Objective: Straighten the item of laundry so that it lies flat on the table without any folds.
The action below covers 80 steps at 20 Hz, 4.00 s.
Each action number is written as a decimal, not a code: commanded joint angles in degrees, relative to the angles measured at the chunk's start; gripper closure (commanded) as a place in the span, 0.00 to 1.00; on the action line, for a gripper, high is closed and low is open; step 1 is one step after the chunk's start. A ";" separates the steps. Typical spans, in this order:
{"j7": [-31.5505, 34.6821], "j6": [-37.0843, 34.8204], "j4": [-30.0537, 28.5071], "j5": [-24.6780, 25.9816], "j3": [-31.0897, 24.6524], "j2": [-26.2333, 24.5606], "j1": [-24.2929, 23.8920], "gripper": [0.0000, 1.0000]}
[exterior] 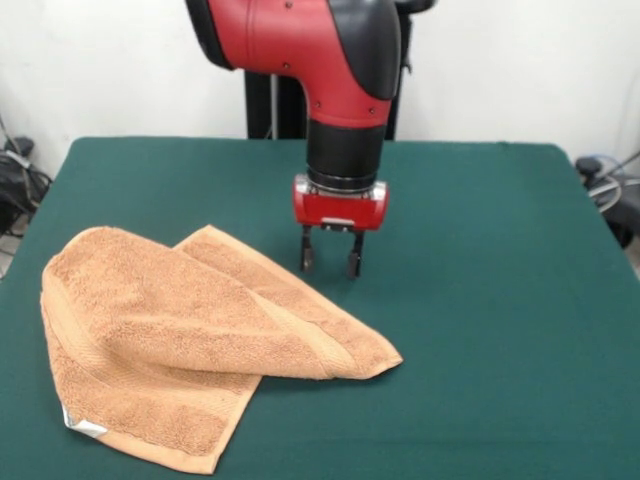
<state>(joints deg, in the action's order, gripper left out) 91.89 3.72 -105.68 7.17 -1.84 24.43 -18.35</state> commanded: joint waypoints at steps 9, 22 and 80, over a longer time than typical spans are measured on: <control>7.29 1.57 3.63 3.54 -8.29 -7.85 -2.01 0.00; 5.48 -4.97 3.41 4.79 -10.57 -4.09 -4.78 0.00; 4.85 -14.71 2.84 9.04 -6.45 8.29 -5.14 0.00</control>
<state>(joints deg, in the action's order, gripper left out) 91.89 -3.30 -100.70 16.61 -7.41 26.32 -22.88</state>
